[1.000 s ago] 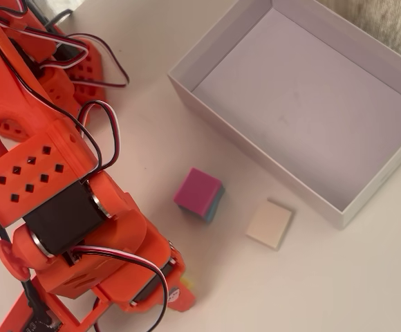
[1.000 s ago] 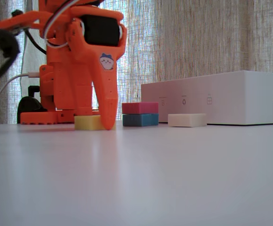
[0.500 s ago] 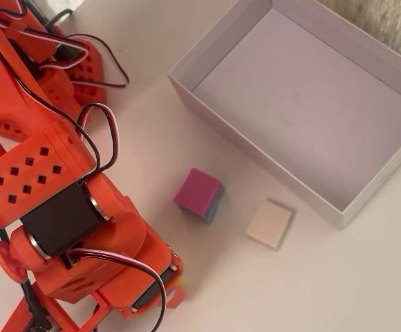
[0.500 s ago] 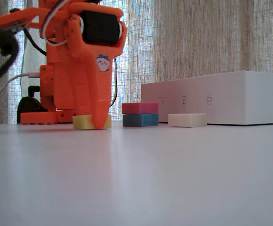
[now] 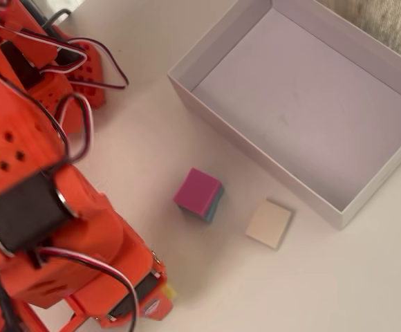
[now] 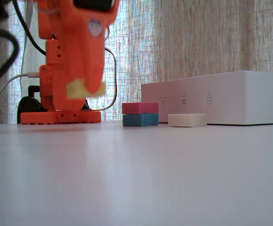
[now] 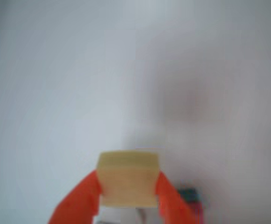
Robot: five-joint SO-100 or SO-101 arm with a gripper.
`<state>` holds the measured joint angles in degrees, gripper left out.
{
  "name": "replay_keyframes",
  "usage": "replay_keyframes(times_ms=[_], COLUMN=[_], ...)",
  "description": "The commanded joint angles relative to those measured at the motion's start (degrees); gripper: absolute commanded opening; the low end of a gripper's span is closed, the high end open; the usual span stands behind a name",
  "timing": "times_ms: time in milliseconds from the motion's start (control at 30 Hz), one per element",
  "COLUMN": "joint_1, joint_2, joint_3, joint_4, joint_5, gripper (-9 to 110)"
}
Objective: Grasp the yellow cuboid and put it in the bin.
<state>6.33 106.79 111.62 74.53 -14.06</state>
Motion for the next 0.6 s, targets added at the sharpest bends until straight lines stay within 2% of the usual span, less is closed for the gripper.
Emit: replay_keyframes(times_ms=[0, 167, 333, 467, 567], joint_1=[-4.48, -16.17, -30.67, -41.48, -46.93], joint_2=[10.55, 16.96, 21.09, 19.6, 18.46], joint_3=[-7.56, -13.8, -13.36, -5.45, 2.2], joint_4=[4.39, 9.4, 13.18, 13.97, 8.88], joint_5=[-1.49, -2.29, -3.08, -3.69, -5.89], gripper=[-8, -8, -8, -8, -8])
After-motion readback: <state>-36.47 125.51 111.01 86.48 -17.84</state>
